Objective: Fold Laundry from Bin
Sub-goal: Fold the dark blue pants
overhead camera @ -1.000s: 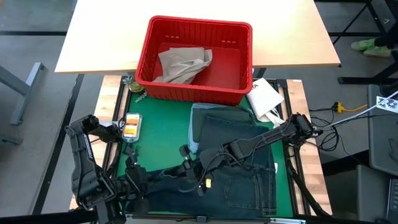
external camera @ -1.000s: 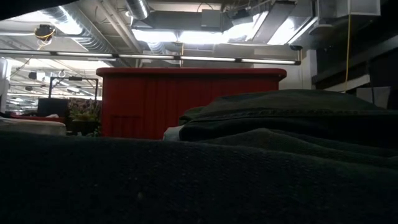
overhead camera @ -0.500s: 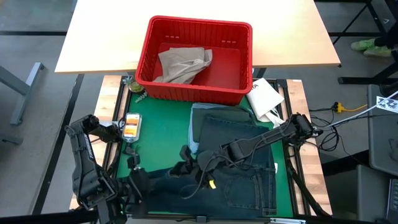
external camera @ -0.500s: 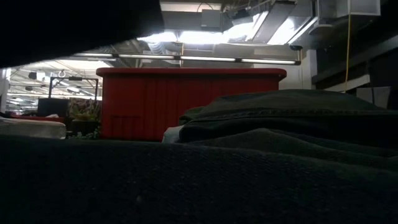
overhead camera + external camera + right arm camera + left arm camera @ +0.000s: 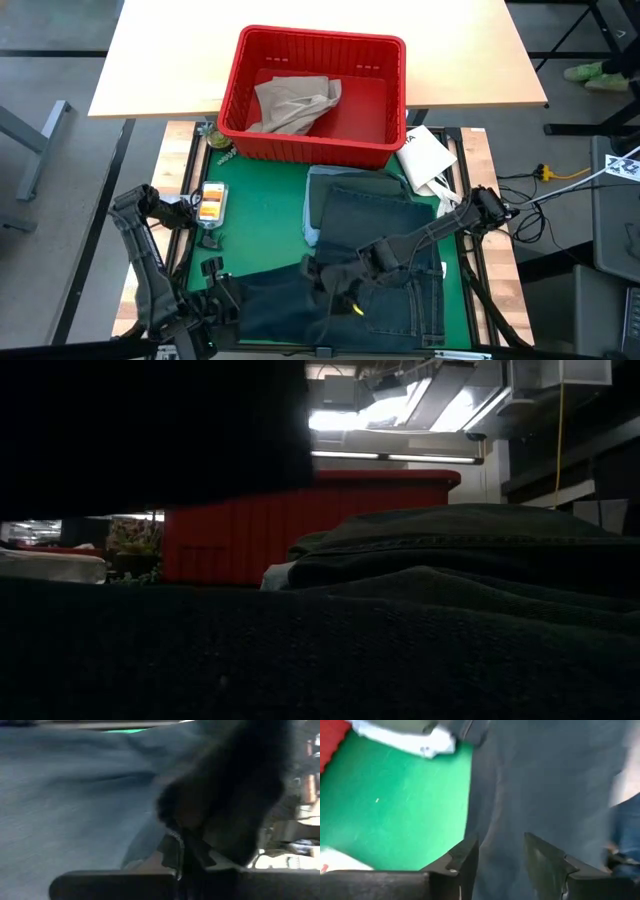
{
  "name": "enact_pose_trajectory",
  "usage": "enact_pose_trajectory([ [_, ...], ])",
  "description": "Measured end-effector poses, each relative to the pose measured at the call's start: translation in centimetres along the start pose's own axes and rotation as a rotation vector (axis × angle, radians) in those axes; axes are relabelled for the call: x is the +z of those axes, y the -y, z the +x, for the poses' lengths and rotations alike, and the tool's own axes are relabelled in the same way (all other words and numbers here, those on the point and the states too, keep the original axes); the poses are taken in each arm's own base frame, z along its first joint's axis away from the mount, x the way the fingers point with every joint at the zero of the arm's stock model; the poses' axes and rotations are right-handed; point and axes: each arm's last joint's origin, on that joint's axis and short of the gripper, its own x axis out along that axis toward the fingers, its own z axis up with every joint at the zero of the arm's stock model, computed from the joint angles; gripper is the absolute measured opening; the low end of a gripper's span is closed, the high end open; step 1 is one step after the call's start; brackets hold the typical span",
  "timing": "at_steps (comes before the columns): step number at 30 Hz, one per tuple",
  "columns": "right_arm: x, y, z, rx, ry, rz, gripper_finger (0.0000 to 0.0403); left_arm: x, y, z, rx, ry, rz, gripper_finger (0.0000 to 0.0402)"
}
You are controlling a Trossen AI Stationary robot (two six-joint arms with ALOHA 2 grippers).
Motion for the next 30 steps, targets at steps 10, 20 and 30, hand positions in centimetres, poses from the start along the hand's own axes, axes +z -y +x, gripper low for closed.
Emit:
enact_pose_trajectory([
  [10, 2.2, -3.1, -0.6, 0.079, -0.084, -0.065, 0.0011, -2.8, -0.3, 3.6, 0.099, -0.169, 0.018, 0.0131],
  [20, 2.0, -6.4, 1.9, 0.23, -0.165, -0.073, 0.0011, -5.6, 0.2, 8.1, 0.038, -0.333, -0.005, 0.013],
  [30, 1.1, -8.6, 5.1, 0.321, -0.239, -0.086, 0.0012, -5.3, -1.1, 11.1, 0.072, -0.374, 0.092, 0.013],
])
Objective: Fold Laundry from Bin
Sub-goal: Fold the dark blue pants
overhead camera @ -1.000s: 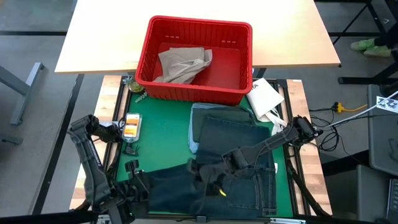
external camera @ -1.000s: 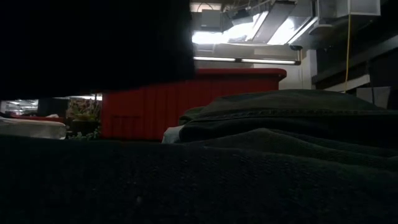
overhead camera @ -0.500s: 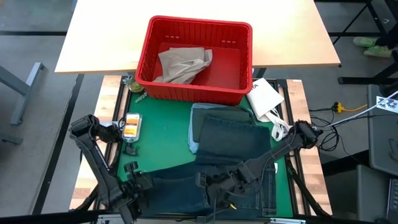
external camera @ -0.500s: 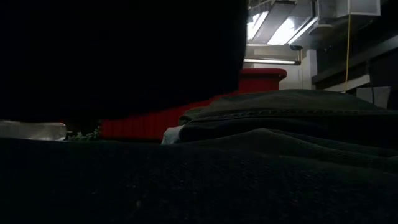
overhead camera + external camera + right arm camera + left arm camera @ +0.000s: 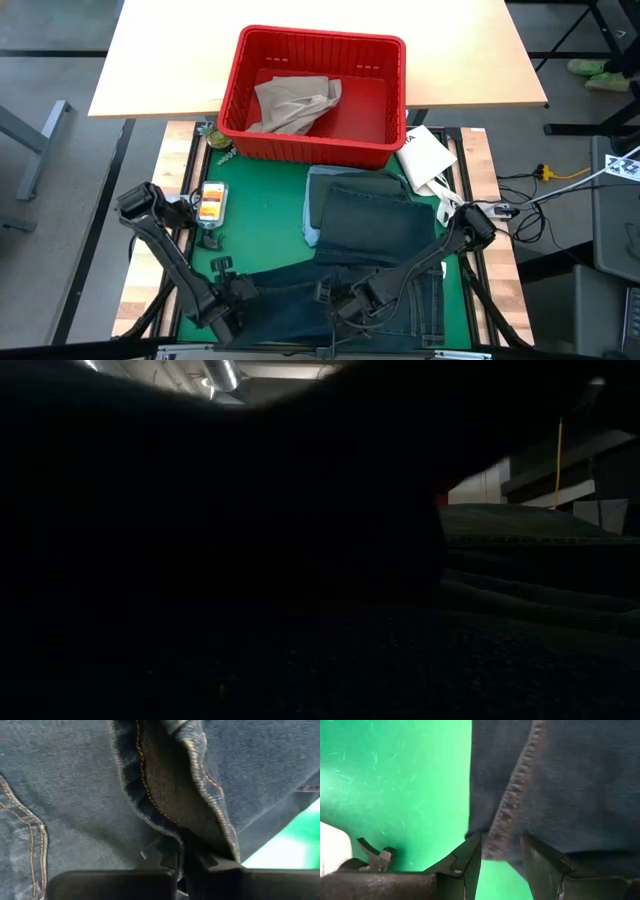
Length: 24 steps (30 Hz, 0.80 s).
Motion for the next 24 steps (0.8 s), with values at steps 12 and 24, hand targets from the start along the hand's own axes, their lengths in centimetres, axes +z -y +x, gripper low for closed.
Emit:
enact_pose_trajectory([
  [12, 0.0, -0.2, 0.6, 0.023, 0.007, 0.096, 0.0012, -1.3, -2.8, 6.5, 0.098, -0.127, -0.1, 0.013],
  [24, 0.1, 1.2, -0.2, -0.185, -0.18, -0.005, 0.0012, -1.1, -3.8, 4.0, 0.101, -0.211, -0.098, 0.013],
])
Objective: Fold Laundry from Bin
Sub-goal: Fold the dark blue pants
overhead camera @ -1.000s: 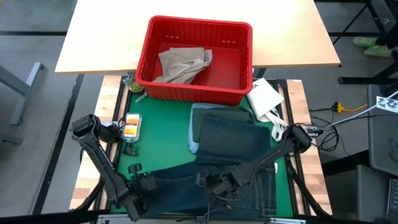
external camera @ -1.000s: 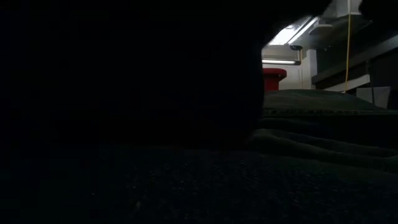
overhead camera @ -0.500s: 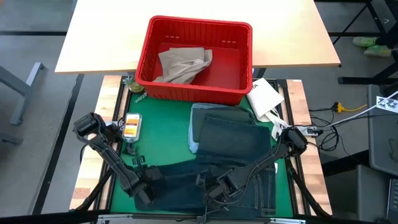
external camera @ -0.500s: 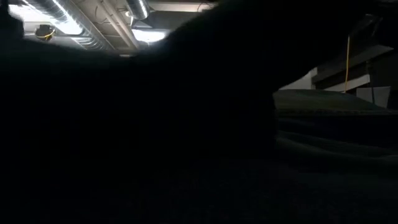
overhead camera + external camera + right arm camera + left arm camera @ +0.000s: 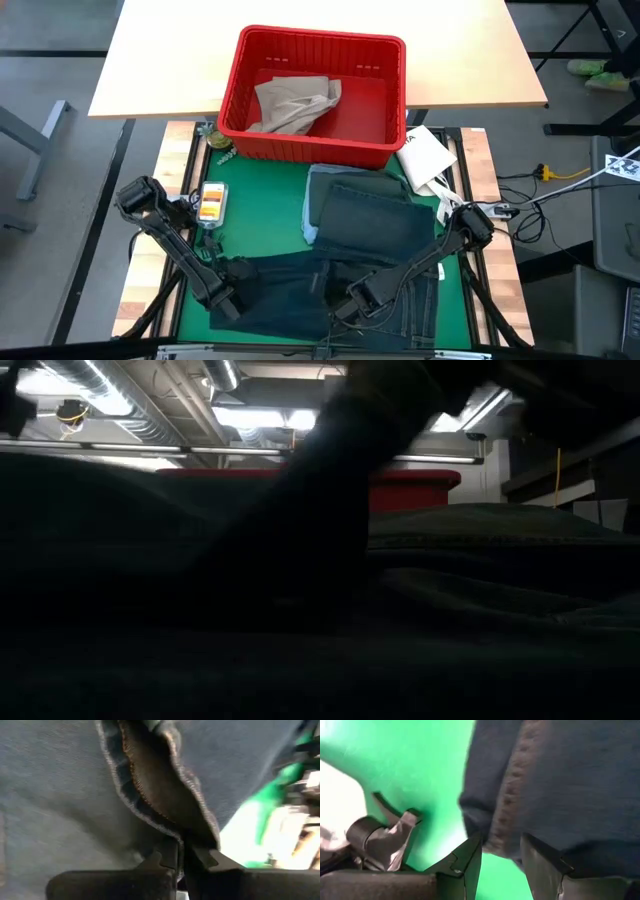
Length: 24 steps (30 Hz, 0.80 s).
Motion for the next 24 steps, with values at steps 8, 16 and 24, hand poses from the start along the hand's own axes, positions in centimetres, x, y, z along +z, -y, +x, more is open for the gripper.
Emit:
enact_pose_trajectory([
  [8, 0.2, 1.1, -0.8, -0.04, 0.01, -0.055, 0.0012, 0.0, -1.9, -3.5, -0.129, 0.13, -0.008, 0.013],
  [16, 0.4, 0.2, -0.5, 0.09, 0.144, -0.062, 0.0012, 0.3, -1.7, -3.4, -0.15, 0.145, 0.084, 0.013],
  [24, 0.4, 0.3, -0.4, 0.092, 0.145, -0.037, 0.0012, 1.3, -2.5, -0.1, -0.172, 0.028, 0.142, 0.013],
])
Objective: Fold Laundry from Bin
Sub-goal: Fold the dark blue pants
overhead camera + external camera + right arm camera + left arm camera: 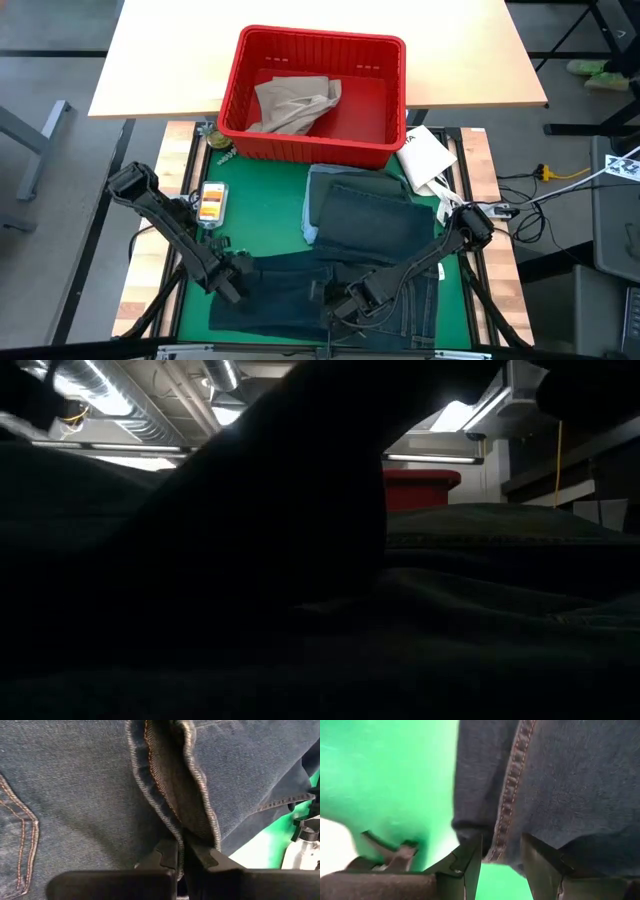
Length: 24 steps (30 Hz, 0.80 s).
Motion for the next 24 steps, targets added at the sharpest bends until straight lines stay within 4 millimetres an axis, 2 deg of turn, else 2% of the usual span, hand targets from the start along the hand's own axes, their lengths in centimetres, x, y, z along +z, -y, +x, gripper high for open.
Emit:
enact_pose_trajectory([
  [5, 0.0, 0.0, 0.0, -0.002, -0.001, 0.001, 0.0012, 0.3, -1.0, 2.0, -0.051, -0.087, 0.045, 0.013],
  [9, 0.0, 0.0, 0.0, -0.002, -0.002, 0.002, 0.0012, 0.6, -1.6, 2.4, -0.072, -0.136, 0.069, 0.0121],
  [19, 0.0, 0.0, 0.0, -0.003, -0.001, 0.003, 0.0012, 0.5, -1.5, 2.4, -0.087, -0.136, 0.124, 0.0013],
  [24, 0.0, 0.0, 0.1, -0.003, -0.002, 0.002, 0.0012, 0.2, -1.5, 2.4, -0.063, -0.147, 0.088, 0.0009],
])
